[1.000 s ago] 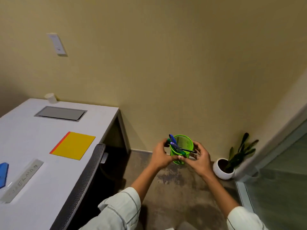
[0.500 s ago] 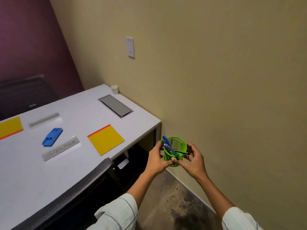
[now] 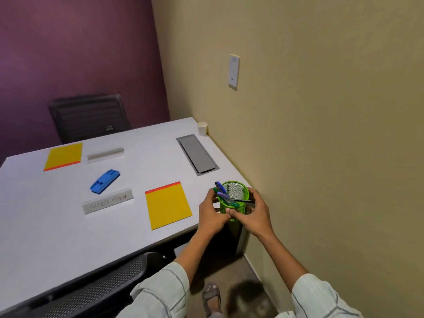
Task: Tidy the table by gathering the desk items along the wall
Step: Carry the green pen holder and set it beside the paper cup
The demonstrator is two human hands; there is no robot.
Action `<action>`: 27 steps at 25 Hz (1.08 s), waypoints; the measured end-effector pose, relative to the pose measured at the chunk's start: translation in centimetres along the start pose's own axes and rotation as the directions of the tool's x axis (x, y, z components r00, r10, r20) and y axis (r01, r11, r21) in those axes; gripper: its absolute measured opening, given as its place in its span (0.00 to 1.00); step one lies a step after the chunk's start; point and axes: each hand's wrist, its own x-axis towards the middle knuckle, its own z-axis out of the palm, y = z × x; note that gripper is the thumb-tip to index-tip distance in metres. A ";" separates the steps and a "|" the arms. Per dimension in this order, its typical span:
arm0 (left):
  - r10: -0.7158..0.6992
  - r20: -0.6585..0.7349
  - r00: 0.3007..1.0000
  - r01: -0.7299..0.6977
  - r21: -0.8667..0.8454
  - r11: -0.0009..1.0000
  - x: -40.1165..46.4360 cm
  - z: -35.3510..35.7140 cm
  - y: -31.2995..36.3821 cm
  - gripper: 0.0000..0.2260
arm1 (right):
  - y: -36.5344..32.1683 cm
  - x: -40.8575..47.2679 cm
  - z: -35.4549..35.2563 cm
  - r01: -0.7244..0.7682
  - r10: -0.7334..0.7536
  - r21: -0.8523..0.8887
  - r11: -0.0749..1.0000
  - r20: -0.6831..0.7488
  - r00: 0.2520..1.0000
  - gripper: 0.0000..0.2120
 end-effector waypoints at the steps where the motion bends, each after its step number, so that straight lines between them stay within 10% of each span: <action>1: 0.007 -0.021 1.000 -0.007 -0.003 1.000 2.1 0.1 -0.5 0.29 | 0.5 2.2 0.7 0.010 -0.010 -0.001 1.000 -0.003 1.000 0.38; 18: -0.012 0.048 0.999 0.003 0.178 0.984 32.2 -4.1 -5.9 0.36 | 4.9 32.2 13.3 -0.033 0.032 0.012 0.999 0.060 0.998 0.35; 27: -0.275 0.148 0.950 0.262 0.100 0.960 47.2 -4.0 -11.1 0.31 | 10.9 46.3 18.3 -0.128 0.132 -0.083 0.988 0.036 0.991 0.40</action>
